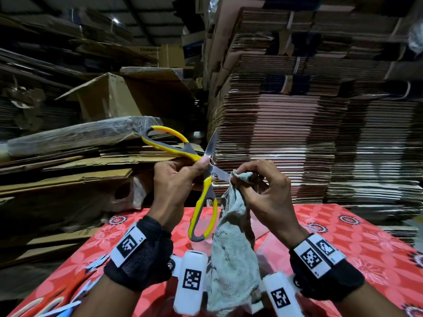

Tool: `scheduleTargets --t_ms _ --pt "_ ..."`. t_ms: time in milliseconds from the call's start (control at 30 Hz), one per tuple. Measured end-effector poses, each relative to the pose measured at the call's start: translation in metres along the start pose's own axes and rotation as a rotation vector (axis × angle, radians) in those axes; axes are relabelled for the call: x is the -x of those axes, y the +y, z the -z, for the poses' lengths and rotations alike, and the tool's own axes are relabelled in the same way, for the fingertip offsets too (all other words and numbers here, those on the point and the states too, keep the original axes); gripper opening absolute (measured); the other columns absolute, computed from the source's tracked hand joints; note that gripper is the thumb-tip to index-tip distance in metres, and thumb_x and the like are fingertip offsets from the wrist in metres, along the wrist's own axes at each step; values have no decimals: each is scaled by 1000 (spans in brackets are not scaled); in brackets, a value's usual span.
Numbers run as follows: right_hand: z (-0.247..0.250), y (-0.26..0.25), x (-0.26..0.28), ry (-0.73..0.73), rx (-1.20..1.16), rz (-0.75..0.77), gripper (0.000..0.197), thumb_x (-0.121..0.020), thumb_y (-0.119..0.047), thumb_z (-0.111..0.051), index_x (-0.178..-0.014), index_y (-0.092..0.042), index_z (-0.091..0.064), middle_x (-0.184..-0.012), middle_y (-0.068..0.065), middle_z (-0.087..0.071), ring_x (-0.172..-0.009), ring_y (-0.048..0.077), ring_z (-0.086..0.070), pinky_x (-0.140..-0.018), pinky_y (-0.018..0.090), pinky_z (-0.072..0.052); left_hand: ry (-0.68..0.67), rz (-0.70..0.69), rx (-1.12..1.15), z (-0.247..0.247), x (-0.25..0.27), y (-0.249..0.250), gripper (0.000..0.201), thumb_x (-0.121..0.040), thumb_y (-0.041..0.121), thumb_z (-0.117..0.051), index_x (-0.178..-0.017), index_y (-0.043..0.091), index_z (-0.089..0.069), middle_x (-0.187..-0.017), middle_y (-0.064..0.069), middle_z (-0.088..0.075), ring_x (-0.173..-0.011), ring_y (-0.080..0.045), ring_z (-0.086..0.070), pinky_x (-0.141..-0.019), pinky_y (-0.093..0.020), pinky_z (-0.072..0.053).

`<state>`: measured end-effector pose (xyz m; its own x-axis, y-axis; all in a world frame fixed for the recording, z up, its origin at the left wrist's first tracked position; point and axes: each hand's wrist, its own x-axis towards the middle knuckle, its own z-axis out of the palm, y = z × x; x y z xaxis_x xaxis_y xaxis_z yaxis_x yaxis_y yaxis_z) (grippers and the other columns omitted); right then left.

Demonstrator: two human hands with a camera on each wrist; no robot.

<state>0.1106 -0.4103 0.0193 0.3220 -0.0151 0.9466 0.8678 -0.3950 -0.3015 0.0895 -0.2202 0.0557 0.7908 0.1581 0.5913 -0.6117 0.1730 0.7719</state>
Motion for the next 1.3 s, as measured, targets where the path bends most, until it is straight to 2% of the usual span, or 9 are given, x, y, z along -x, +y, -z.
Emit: scheduleTargets --t_ms 133,333,567,700,867,1000,1100,1233,1300 --pt "3 15 -1 -11 -25 -111 23 -83 -12 -87 -91 -28 -72 -92 -10 -69 -85 13 -65 -70 25 -50 15 -15 -25 5 -4 -5 14 -92 8 -75 -84 -4 -75 -86 -22 -77 -77 -33 -74 -80 -54 -62" --pt "14 24 -4 -36 -155 -252 19 -86 -10 -84 -91 -23 -71 -90 2 -72 -81 30 -70 -71 40 -56 49 4 -33 8 -9 -11 14 -93 10 -74 -83 0 -76 -82 -17 -77 -74 -31 -73 -82 -52 -63" --pt "12 9 -7 14 -143 -367 16 -92 -3 -67 -91 -18 -65 -77 -3 -67 -63 12 -58 -57 32 -48 23 -20 -152 11 -9 -17 7 -94 9 -74 -89 5 -77 -83 -16 -78 -77 -25 -74 -82 -53 -63" --pt "8 3 -9 -59 -238 -501 9 -87 -24 -51 -88 -20 -60 -66 5 -52 -58 21 -42 -52 35 -33 -102 -347 -431 11 -4 -18 9 -85 3 -82 -91 9 -81 -84 11 -77 -73 6 -70 -69 -14 -52" --pt "10 -8 -12 -258 -363 -668 36 -104 -36 -48 -85 -9 -63 -66 9 -62 -60 18 -53 -55 27 -41 -182 -690 -735 15 -13 -34 28 -76 -7 -81 -97 11 -81 -88 6 -67 -81 3 -64 -71 -11 -46" --pt "15 -20 -14 -510 -419 -692 72 -95 -64 -48 -79 4 -67 -74 26 -67 -64 17 -65 -65 21 -49 -249 -755 -813 18 -15 -39 44 -74 0 -89 -112 21 -82 -99 5 -68 -91 -15 -67 -73 -36 -56" --pt "15 -23 -13 -589 -482 -650 70 -100 -51 -53 -92 16 -70 -88 32 -70 -74 21 -68 -69 22 -51 -256 -811 -858 19 -15 -41 45 -73 -3 -85 -112 19 -81 -103 2 -69 -92 -20 -67 -75 -41 -57" --pt "13 -22 -13 -623 -438 -559 28 -97 -25 -70 -77 -8 -78 -81 32 -65 -74 25 -59 -70 37 -45 -145 -811 -771 17 -10 -37 29 -74 -4 -88 -99 7 -82 -97 -1 -72 -86 -11 -70 -72 -30 -59" --pt "13 -22 -13 -631 -431 -568 25 -96 -19 -71 -74 -11 -77 -74 24 -66 -64 18 -58 -61 31 -46 -74 -819 -769 15 -7 -34 24 -72 -4 -90 -92 7 -81 -93 -1 -73 -83 -7 -69 -74 -17 -55"
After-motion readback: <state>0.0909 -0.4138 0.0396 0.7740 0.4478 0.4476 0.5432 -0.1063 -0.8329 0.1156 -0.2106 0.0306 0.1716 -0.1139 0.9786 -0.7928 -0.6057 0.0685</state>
